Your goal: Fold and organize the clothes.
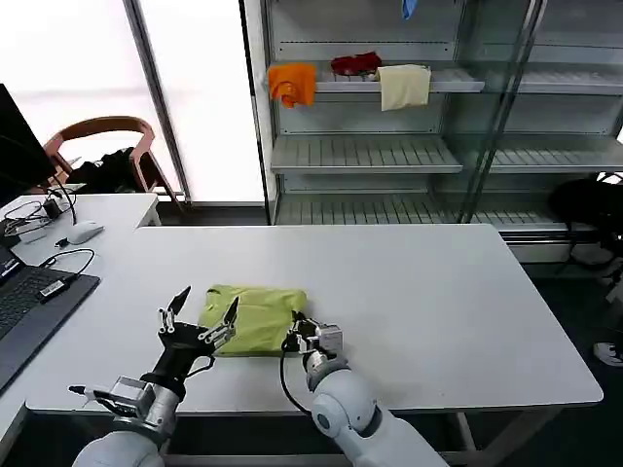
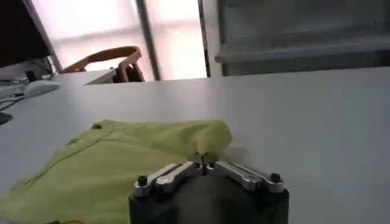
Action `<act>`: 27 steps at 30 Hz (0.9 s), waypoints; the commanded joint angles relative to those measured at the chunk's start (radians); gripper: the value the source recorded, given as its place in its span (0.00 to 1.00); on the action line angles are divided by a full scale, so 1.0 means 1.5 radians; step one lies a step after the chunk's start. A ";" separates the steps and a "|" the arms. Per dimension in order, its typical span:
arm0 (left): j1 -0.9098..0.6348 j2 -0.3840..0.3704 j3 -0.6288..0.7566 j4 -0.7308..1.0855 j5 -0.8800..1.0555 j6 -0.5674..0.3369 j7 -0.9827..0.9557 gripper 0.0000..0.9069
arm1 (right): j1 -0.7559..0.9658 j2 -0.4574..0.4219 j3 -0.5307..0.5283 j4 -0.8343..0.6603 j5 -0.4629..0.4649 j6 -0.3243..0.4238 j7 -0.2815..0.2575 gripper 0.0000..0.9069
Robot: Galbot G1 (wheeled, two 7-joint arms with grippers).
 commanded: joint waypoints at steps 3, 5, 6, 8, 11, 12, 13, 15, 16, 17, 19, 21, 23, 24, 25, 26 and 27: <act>0.020 -0.001 -0.006 -0.025 -0.011 0.004 0.002 1.00 | -0.036 -0.152 0.101 0.087 -0.002 0.017 -0.051 0.00; 0.023 -0.004 -0.003 -0.021 -0.011 0.001 0.002 1.00 | -0.063 -0.188 0.143 0.090 -0.002 0.032 -0.069 0.00; 0.024 -0.005 -0.001 -0.020 -0.011 0.001 0.002 1.00 | -0.071 -0.196 0.157 0.088 0.000 0.034 -0.072 0.00; 0.027 -0.008 0.004 -0.017 -0.008 0.000 0.002 1.00 | -0.091 -0.213 0.185 0.083 0.001 0.045 -0.080 0.00; 0.032 -0.009 0.009 -0.016 -0.004 -0.002 0.002 1.00 | -0.115 -0.237 0.226 0.069 0.008 0.063 -0.100 0.00; 0.033 -0.010 0.009 -0.016 -0.003 -0.001 0.002 1.00 | -0.118 -0.240 0.235 0.067 0.011 0.064 -0.102 0.00; 0.034 -0.010 0.010 -0.018 -0.003 0.001 0.001 1.00 | -0.123 -0.247 0.244 0.062 0.016 0.059 -0.101 0.00; 0.035 -0.010 0.012 -0.021 -0.003 0.004 -0.001 1.00 | -0.130 -0.255 0.261 0.059 0.017 0.051 -0.136 1.00; 0.035 -0.010 0.012 -0.023 -0.003 0.006 -0.002 1.00 | -0.134 -0.263 0.266 0.060 0.006 0.051 -0.154 1.00; 0.036 -0.009 0.012 -0.025 -0.003 0.008 -0.003 1.00 | -0.139 -0.270 0.281 0.064 -0.019 0.056 -0.182 1.00; 0.037 -0.008 0.011 -0.029 -0.004 0.012 -0.004 1.00 | -0.141 -0.275 0.301 0.073 -0.084 0.059 -0.197 1.00; 0.039 -0.007 0.010 -0.035 -0.004 0.017 -0.006 1.00 | -0.141 -0.271 0.329 0.092 -0.111 0.058 -0.205 1.00; 0.046 -0.003 0.010 -0.042 -0.004 0.019 -0.010 1.00 | -0.151 -0.268 0.366 0.136 -0.091 0.048 -0.199 1.00; 0.053 0.003 0.009 -0.050 -0.004 0.022 -0.014 1.00 | -0.161 -0.271 0.386 0.156 -0.083 0.050 -0.192 1.00; 0.059 0.007 0.008 -0.052 -0.005 0.022 -0.016 1.00 | -0.177 -0.276 0.408 0.179 -0.075 0.062 -0.180 1.00; 0.068 0.016 0.007 -0.057 -0.009 0.023 -0.020 1.00 | -0.199 -0.283 0.429 0.199 -0.063 0.088 -0.153 1.00; 0.076 0.022 0.007 -0.062 -0.012 0.022 -0.025 1.00 | -0.222 -0.290 0.448 0.217 -0.051 0.111 -0.126 1.00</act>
